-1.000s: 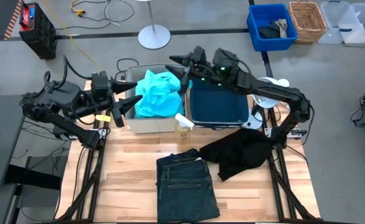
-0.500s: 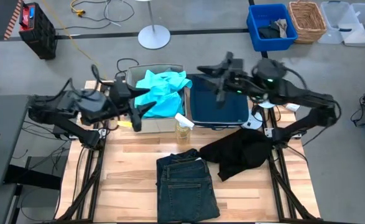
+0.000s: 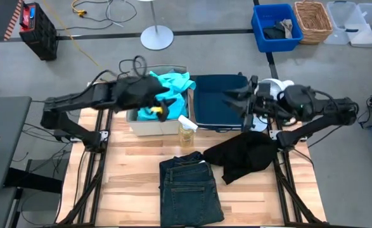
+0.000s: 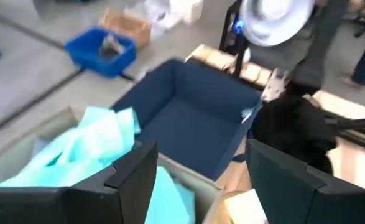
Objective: Sort clothes
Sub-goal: Put the blue shorts into the white laundry organizer, then put the dark blue pants into the blue laundry organizer
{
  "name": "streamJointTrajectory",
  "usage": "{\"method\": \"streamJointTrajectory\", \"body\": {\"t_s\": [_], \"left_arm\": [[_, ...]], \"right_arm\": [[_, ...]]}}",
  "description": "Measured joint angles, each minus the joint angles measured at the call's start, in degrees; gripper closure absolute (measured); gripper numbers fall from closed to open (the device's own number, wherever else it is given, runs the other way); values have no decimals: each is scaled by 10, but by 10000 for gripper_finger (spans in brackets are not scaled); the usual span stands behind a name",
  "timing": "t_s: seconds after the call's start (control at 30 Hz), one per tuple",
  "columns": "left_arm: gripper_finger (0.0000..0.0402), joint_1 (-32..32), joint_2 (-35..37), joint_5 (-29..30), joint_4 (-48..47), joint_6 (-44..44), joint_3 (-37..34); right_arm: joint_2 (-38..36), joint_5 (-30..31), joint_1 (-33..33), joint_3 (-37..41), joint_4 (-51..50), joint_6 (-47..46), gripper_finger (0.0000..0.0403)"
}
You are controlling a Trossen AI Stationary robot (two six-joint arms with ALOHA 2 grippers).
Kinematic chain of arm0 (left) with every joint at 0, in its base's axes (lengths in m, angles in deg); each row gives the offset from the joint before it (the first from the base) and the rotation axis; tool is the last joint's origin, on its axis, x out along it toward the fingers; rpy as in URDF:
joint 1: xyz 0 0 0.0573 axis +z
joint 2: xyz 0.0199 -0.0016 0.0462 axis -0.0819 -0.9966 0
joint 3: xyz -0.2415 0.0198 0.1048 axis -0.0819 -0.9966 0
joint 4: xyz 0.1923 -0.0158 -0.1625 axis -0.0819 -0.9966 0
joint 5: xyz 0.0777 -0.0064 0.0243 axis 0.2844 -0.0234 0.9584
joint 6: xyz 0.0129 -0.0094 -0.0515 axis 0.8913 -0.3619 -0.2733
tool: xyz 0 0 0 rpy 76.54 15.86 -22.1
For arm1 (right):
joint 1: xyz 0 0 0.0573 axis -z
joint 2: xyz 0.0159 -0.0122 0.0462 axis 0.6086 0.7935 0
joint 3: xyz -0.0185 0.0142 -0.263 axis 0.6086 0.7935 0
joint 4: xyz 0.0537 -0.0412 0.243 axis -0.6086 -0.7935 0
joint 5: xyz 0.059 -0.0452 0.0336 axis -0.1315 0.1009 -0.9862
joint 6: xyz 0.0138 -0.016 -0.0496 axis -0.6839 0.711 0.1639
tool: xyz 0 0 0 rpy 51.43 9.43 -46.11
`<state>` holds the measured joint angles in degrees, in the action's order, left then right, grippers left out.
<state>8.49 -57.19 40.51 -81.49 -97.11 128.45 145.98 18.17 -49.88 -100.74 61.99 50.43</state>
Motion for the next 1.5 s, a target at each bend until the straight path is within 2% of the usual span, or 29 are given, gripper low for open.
{"method": "streamJointTrajectory", "body": {"t_s": [0.2,0.4,0.53,0.8,0.97,1.1,1.27,1.4,1.5], "left_arm": [[164,74,-29,-83,-41,-29,0],[164,121,-68,-96,-134,-61,0],[164,136,-97,-56,-224,-93,0],[164,164,-115,-8,-294,-122,0],[164,166,-96,0,-286,-117,0],[164,153,-51,-37,-231,-112,0],[164,118,16,-43,-151,-100,0],[163,90,56,-40,-143,-89,0],[163,56,78,-40,-143,-101,0]], "right_arm": [[5,52,-90,0,-4,12,262],[5,71,-161,0,-10,1,279],[7,105,-187,0,-48,-43,283],[33,138,-203,0,-63,-73,283],[47,139,-202,-1,-63,-79,283],[48,139,-202,-1,-61,-81,283],[48,139,-201,-1,-65,-81,283],[49,139,-201,-1,-89,-83,279],[49,139,-201,-1,-127,-102,256]]}}
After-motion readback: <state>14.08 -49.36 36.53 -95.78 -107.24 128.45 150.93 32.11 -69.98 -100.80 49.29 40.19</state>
